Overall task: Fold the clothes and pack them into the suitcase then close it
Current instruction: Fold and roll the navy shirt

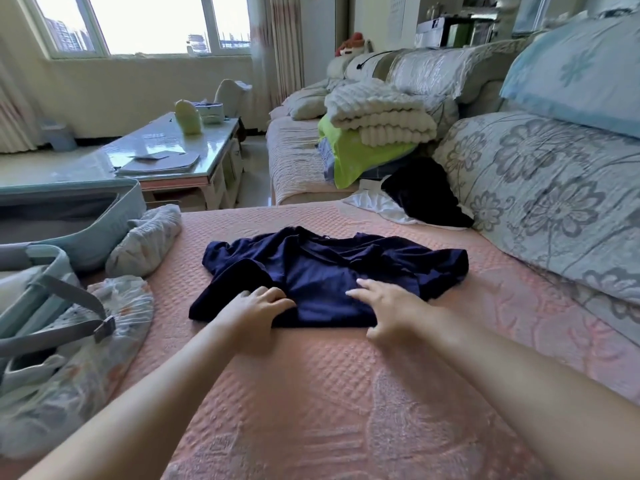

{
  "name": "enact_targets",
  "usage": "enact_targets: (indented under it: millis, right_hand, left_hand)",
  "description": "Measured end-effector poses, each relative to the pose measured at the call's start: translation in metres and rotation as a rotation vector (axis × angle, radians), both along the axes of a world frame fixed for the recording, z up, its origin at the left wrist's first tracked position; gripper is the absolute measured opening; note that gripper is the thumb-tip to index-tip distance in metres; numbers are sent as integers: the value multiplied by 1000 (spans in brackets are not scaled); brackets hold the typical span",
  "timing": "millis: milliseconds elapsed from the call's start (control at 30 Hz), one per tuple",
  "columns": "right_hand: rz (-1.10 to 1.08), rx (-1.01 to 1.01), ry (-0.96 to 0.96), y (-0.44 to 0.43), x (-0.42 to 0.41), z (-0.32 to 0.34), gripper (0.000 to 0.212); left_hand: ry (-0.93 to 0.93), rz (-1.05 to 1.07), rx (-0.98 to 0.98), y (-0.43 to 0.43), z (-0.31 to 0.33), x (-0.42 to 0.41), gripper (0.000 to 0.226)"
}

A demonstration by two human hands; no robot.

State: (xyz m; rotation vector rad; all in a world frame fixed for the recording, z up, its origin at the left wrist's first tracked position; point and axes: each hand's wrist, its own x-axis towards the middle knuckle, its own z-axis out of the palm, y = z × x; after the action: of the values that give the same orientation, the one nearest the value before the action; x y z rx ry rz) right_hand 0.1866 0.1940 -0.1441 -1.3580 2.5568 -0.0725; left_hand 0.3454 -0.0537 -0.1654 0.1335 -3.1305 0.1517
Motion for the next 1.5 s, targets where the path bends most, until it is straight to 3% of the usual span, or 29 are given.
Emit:
enact_targets:
  millis: [133, 367, 433, 533, 667, 733, 800, 867, 933, 1000, 1067, 1133, 1200, 1333, 1400, 1500]
  right_hand:
    - [-48, 131, 48, 1, 11, 2, 79]
    - [-11, 173, 197, 12, 17, 21, 62]
    - [-49, 126, 138, 25, 23, 29, 60]
    - [-72, 25, 4, 46, 40, 41, 55]
    - [-77, 30, -244, 72, 65, 53, 49]
    - [-117, -27, -429, 81, 71, 52, 38]
    - [-229, -196, -555, 91, 63, 47, 32]
    - [-331, -338, -400, 105, 42, 42, 32]
    - [-343, -293, -160, 122, 21, 37, 34]
    - [-302, -126, -92, 136, 9, 30, 37]
    - [-227, 55, -60, 143, 3, 21, 54]
    - [-169, 130, 43, 142, 1, 11, 63]
    - [-90, 114, 245, 136, 2, 9, 46]
    - [-33, 70, 559, 137, -2, 19, 28]
    - [-96, 152, 596, 146, -11, 22, 27]
    - [-199, 319, 552, 151, -14, 19, 28]
  left_hand:
    - [66, 156, 49, -13, -3, 1, 52]
    - [141, 64, 197, -4, 12, 9, 23]
    - [35, -3, 169, 5, 25, 17, 19]
    - [-380, 65, 155, 30, 50, 27, 6]
    - [-756, 286, 358, 73, 69, 37, 14]
    - [-810, 372, 517, 90, 68, 37, 25]
    - [-623, 284, 611, 102, 63, 30, 18]
    - [-352, 121, 612, 117, 56, 20, 13]
    - [-202, -5, 560, 137, 52, 11, 16]
    - [-179, -125, 551, 162, 43, 2, 33]
    - [-181, -198, 527, 188, 35, -6, 52]
    - [-177, -242, 389, 211, 27, -13, 58]
    - [-123, -283, 320, 229, 20, -19, 46]
    - [35, -297, 495, 244, 18, -33, 24]
    - [-13, -295, 591, 250, 20, -35, 24]
    - [-258, -270, 690, 256, 21, -33, 34]
